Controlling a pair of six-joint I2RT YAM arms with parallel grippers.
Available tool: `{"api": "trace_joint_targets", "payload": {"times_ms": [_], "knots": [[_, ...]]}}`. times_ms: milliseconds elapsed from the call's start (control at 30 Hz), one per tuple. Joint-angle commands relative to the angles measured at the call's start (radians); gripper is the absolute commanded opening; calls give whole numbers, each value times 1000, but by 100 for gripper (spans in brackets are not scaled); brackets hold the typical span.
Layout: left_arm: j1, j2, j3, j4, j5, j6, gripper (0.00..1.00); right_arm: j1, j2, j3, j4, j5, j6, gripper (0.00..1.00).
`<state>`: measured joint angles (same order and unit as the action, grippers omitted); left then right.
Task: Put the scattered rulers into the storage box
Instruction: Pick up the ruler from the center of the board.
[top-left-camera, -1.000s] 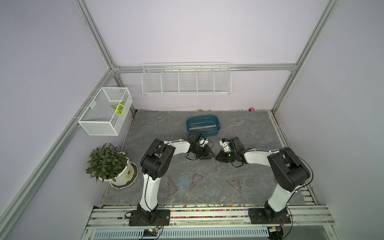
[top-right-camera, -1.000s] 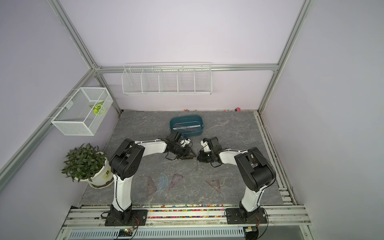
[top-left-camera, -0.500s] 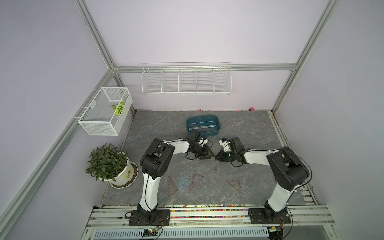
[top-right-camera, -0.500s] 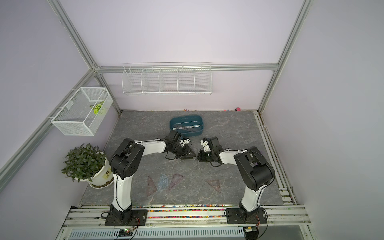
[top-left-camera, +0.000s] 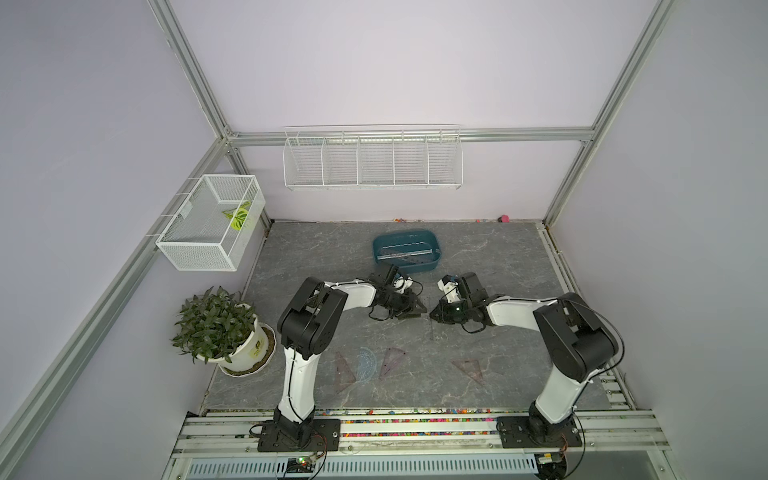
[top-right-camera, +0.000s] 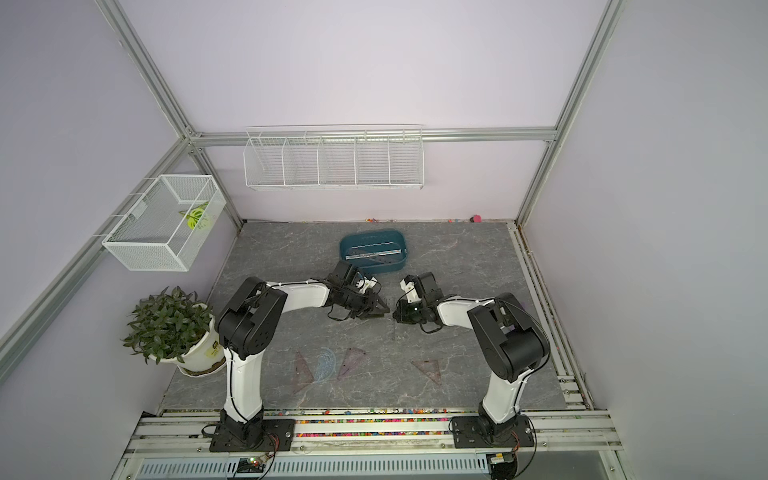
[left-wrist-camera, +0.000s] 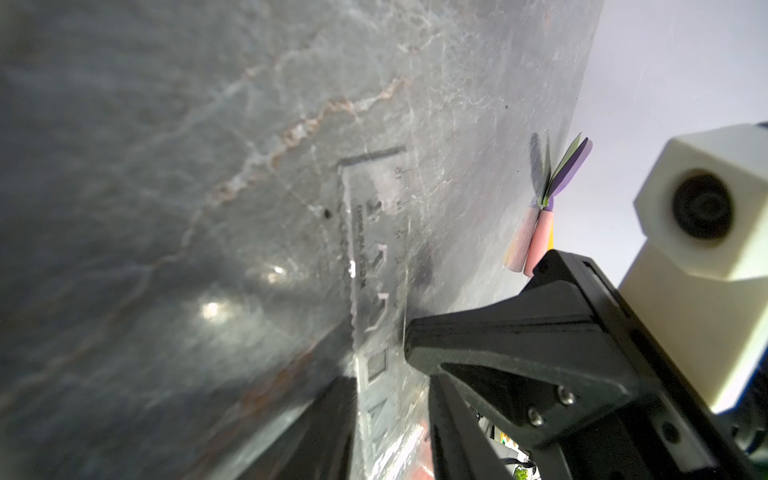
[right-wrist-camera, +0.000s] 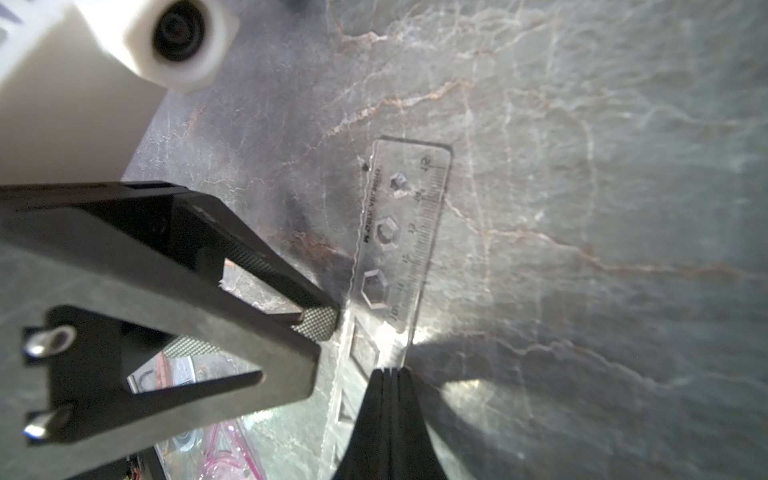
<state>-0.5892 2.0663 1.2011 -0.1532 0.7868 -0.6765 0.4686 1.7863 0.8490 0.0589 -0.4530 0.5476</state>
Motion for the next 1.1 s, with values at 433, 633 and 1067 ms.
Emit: {"api": "trace_joint_targets", "payload": {"times_ms": [433,633,1067], "knots": [[11,54,-44,-79,-110,1,36,16,-17,26,-19,-2,12,5],[12,58,-41,-81,-110,-1,37,19,19,-8,3,2,11,5],[11,107,-13,-102,-96,0,39,8,67,-107,68,7,17,4]]}}
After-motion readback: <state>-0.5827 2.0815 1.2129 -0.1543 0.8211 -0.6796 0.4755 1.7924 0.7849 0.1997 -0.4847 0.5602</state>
